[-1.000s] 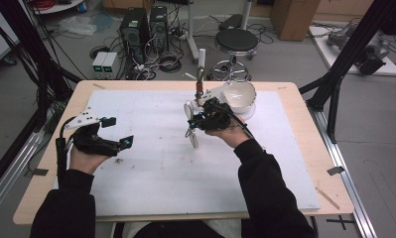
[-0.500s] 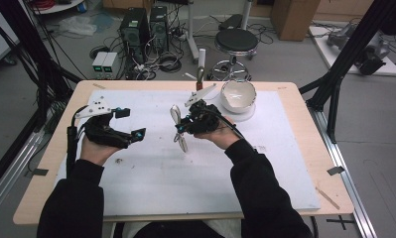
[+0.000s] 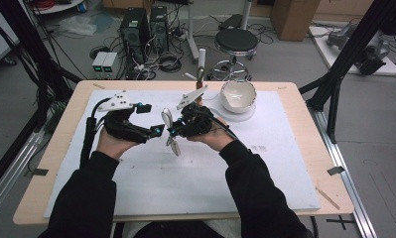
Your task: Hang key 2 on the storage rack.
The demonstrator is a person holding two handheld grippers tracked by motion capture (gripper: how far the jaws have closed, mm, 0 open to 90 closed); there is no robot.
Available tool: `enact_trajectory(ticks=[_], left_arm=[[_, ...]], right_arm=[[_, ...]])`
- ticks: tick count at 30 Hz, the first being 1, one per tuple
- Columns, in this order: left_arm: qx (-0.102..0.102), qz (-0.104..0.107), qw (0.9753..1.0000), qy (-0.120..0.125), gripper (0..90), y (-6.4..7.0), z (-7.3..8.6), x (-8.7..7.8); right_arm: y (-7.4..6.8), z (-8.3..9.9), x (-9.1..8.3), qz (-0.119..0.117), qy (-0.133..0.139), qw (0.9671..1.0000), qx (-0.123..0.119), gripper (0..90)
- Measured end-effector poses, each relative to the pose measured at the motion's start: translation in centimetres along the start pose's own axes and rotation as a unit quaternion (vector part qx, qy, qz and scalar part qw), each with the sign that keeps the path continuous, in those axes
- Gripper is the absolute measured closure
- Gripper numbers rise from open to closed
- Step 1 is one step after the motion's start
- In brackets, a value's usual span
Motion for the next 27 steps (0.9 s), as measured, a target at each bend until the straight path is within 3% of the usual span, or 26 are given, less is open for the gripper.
enact_trajectory(ticks=[6,11,16,20,27], left_arm=[[-0.009,0.019,0.9996,0.016,21.5,0.2,-0.7,0.7],[-0.011,0.033,0.9994,0.005,26.9,0.3,-0.5,1.4],[-0.01,0.036,0.9993,0.001,35.1,0.5,-0.4,1.7],[-0.024,0.043,0.9988,0.007,41.9,0.5,-0.4,1.8],[-0.028,0.04,0.9988,0.006,53.5,0.4,-0.3,1.8]], right_arm=[[-0.2,-0.1,0.0,-0.003,0.003,1.0,-0.003,74.1],[-0.6,-0.3,-0.1,-0.013,0.007,0.9999,-0.005,74.0],[-0.8,-0.4,-0.1,-0.018,0.008,0.9998,-0.008,74.0],[-0.8,-0.4,0.0,-0.018,0.011,0.9997,-0.009,74.0],[-0.7,-0.5,-0.3,-0.017,0.016,0.9997,-0.005,74.0]])
Point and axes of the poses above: each handheld gripper's, and its own axes: x roughly forward along the jaws, z roughly out of its underside, y roughly to its right, the point moved 4 cm from there along x, roughly forward along the jaws, and after that the axes turned 2 degrees about x, right-handed, at the moved point
